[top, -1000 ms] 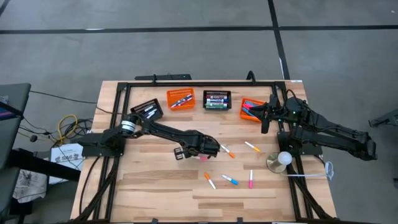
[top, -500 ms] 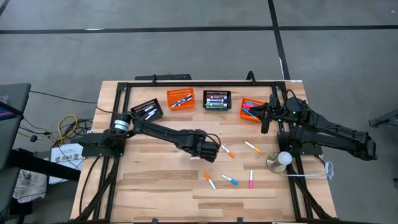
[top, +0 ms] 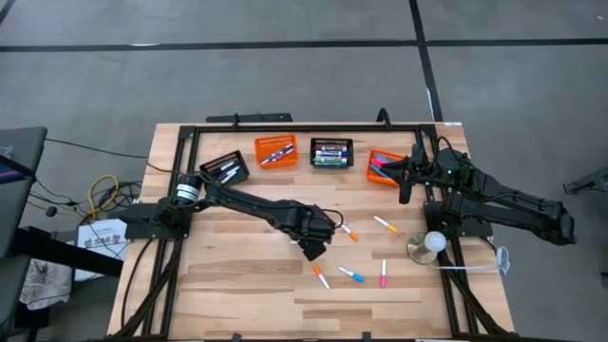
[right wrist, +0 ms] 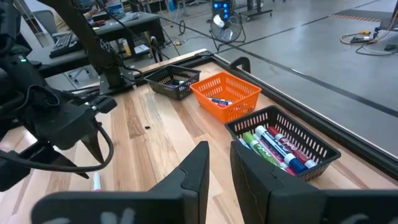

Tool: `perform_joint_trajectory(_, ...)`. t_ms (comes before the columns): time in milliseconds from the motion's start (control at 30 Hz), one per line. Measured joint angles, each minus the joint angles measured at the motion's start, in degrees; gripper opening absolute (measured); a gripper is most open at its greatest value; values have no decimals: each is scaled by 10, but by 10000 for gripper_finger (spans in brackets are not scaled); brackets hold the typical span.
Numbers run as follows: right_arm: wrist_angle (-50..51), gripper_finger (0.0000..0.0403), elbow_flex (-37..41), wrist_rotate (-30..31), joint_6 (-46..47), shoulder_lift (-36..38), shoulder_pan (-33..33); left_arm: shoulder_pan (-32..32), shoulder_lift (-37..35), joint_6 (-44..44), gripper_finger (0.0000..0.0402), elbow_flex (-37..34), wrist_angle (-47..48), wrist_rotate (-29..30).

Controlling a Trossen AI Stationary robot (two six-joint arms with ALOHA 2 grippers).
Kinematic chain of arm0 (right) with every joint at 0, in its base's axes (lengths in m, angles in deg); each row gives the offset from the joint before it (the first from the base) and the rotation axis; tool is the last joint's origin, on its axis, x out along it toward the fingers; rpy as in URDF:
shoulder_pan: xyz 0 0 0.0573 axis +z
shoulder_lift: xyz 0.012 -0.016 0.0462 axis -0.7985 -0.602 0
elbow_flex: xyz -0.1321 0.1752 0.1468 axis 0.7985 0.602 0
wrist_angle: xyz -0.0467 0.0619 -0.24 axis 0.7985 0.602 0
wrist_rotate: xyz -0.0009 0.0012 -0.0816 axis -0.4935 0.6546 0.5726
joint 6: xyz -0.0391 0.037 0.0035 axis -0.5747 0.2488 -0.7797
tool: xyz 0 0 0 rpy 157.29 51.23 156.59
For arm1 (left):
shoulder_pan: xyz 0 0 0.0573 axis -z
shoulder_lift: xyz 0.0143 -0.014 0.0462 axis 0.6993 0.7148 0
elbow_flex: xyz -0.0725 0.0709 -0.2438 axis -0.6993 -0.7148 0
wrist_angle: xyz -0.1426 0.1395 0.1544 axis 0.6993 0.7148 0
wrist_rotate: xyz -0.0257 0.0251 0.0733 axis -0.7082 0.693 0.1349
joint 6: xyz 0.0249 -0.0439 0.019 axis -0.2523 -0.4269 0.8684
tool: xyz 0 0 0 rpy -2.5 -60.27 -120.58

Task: Pick & Place Markers
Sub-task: Put the left white pink marker into the left black bin

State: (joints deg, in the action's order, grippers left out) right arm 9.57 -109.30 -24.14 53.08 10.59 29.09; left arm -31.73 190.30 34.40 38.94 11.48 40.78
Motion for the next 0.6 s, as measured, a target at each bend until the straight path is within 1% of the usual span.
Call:
perform_joint_trajectory(133, 0, 56, 0, 0, 0, 0, 0, 2, 0, 45, 145, 0, -6, 0)
perform_joint_trajectory(367, 0, 56, 0, 1, 0, 0, 0, 19, 0, 97, 145, -27, -41, 1)
perform_joint_trajectory(500, 1, 56, 0, 1, 0, 0, 0, 43, 0, 132, 145, -34, -50, 35)
perform_joint_trajectory(600, 1, 56, 0, 1, 0, 0, 0, 52, 0, 139, 145, -42, -50, 66)
